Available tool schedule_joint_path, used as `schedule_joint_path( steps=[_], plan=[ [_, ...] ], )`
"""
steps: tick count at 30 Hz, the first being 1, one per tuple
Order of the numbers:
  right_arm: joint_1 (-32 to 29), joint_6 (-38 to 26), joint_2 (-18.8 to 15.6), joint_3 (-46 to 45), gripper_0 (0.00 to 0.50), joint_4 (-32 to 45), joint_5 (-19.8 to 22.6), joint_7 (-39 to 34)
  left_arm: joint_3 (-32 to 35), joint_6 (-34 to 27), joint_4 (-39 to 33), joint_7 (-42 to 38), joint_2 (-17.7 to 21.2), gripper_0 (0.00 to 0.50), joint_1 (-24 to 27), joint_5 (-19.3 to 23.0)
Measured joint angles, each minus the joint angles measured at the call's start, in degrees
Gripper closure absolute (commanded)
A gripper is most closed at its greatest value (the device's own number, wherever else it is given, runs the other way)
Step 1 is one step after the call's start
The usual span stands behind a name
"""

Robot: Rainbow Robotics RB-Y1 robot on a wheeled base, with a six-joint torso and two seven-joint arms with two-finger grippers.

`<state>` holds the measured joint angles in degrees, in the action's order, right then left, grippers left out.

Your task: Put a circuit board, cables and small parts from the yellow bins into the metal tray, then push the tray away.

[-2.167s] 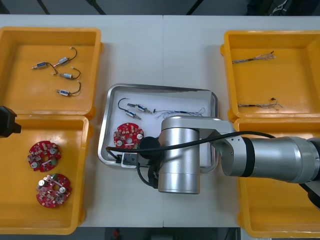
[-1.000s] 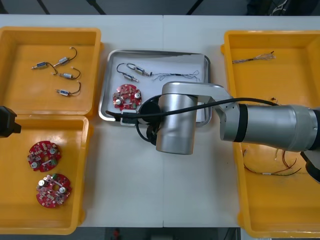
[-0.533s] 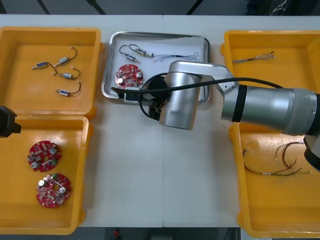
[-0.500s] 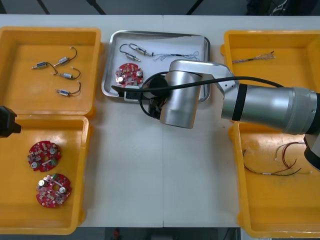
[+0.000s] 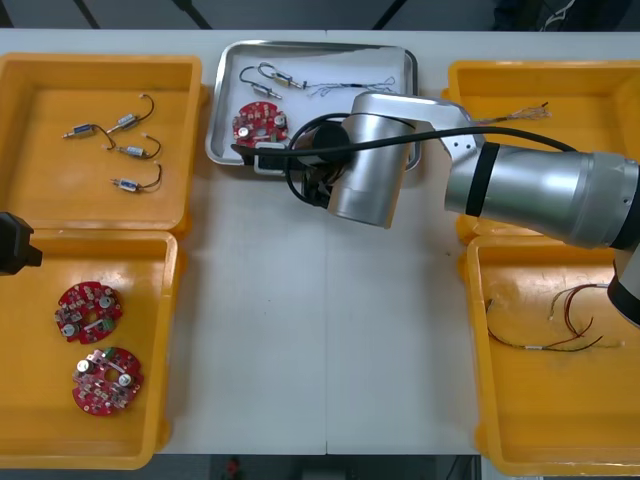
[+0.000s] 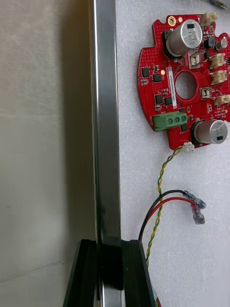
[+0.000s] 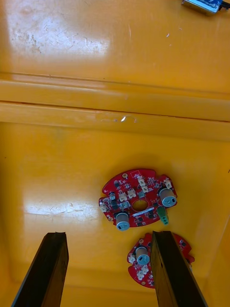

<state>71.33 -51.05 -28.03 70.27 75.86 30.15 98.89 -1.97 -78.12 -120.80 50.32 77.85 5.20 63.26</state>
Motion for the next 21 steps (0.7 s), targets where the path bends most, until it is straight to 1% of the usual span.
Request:
schedule_joint_path(
  steps=[6, 9, 15, 21],
  plan=[
    [0.96, 4.73, 0.01, 0.01, 0.500, -4.51, -0.29, 1.05, 0.00, 0.00, 0.00, 0.00, 0.00, 0.000, -0.01, 0.00],
    [1.14, 6.96, 0.03, 0.01, 0.500, -6.68, -1.28, 3.15, 0.00, 0.00, 0.00, 0.00, 0.00, 0.000, -0.01, 0.00],
    [1.23, 12.88, 0.06, 0.01, 0.500, -10.43, -3.25, 3.35, 0.00, 0.00, 0.01, 0.00, 0.00, 0.000, -0.01, 0.00],
    [1.26, 15.40, 0.06, 0.01, 0.500, -11.87, -4.17, 3.35, 0.00, 0.00, 0.01, 0.00, 0.00, 0.000, -0.01, 0.00]
  ],
)
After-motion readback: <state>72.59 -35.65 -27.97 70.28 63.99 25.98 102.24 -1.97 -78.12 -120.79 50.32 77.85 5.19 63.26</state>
